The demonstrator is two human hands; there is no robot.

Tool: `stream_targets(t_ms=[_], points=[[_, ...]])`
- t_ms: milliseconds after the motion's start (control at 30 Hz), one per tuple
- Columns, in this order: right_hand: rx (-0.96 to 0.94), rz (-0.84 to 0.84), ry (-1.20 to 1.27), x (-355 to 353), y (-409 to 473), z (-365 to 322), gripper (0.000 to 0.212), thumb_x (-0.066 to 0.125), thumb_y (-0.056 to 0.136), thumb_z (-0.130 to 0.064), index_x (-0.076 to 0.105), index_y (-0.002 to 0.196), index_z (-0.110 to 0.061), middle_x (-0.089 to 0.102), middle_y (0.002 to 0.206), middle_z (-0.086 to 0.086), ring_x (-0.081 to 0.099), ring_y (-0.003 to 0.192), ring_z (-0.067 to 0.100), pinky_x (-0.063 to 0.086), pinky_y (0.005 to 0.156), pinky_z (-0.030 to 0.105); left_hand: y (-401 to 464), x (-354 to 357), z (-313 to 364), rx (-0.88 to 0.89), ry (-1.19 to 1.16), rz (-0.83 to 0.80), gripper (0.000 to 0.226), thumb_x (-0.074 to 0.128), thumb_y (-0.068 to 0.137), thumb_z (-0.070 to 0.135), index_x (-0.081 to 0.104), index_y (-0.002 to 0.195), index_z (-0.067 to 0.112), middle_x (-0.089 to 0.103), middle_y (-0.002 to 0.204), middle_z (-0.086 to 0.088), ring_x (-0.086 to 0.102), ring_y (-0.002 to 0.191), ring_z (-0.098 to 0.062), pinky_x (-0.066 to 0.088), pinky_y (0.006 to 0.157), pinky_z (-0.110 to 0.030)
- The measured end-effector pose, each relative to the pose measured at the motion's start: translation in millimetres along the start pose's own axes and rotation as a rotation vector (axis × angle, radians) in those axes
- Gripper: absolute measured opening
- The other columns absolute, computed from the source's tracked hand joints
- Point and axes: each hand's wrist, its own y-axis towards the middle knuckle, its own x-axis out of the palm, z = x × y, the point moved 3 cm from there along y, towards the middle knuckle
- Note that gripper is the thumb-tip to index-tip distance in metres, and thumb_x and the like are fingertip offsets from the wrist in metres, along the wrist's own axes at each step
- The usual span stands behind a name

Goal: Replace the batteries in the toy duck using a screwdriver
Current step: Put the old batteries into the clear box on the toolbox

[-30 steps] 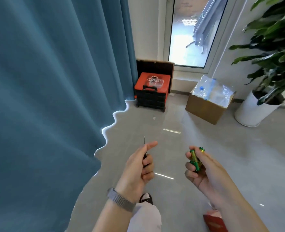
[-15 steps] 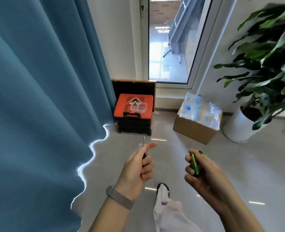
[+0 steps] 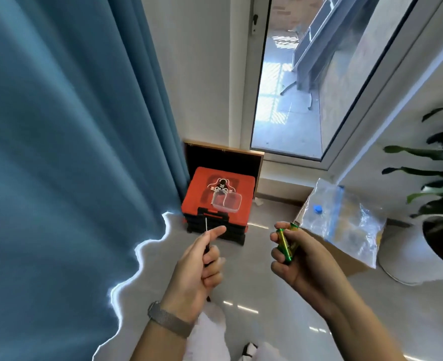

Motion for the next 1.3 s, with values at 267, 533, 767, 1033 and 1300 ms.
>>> stream_targets(t_ms=[267,533,767,1033,1300], points=[[0.017,0.083,0.09,44.0,154.2,-41.5,0.019,0.04,0.091,-0.004,0.058,0.093,-0.01,0.057,0.07,0.008,0.041,0.048,0.015,0.036,0.039,0.022,157.4,-3.4,93.5,-0.049,0.059,-0.007,0.029,0.041,0.101,0.024,0.063,0.114,0.011,0.026,0.052,0.007,0.018,0.039,-0.004,0.01,0.043,-0.021],[0.024,0.219,0.081,59.3,273.2,-73.0,0.017,0.041,0.094,-0.006,0.057,0.096,-0.009,0.057,0.07,0.007,0.043,0.048,0.015,0.038,0.039,0.022,295.0,25.8,166.7,-0.064,0.24,-0.096,0.031,0.038,0.103,0.025,0.067,0.106,0.014,0.027,0.051,0.009,0.02,0.041,-0.004,0.011,0.045,-0.021],[0.208,0.295,-0.06,20.8,402.3,-33.6,0.013,0.047,0.096,-0.006,0.059,0.1,-0.009,0.062,0.07,0.007,0.048,0.054,0.015,0.043,0.046,0.022,407.3,-7.6,136.8,-0.192,0.204,-0.015,0.033,0.037,0.104,0.026,0.067,0.108,0.014,0.032,0.053,0.008,0.024,0.043,-0.003,0.02,0.038,-0.015],[0.342,0.253,-0.185,-36.9,546.0,29.8,0.014,0.053,0.095,-0.008,0.06,0.107,-0.009,0.063,0.083,0.008,0.056,0.064,0.016,0.045,0.068,0.034,519.1,-45.9,75.0,-0.238,0.097,0.109,0.03,0.038,0.103,0.017,0.067,0.104,0.013,0.04,0.059,0.006,0.032,0.051,-0.005,0.028,0.048,-0.018],[0.468,0.227,-0.673,-100.0,658.5,116.7,0.018,0.052,0.098,-0.019,0.061,0.087,-0.008,0.055,0.065,0.006,0.049,0.052,0.012,0.037,0.044,0.02,579.3,-109.6,21.4,-0.286,0.034,0.292,0.026,0.042,0.102,0.018,0.068,0.103,0.015,0.04,0.056,0.008,0.03,0.046,-0.004,0.028,0.042,-0.016]])
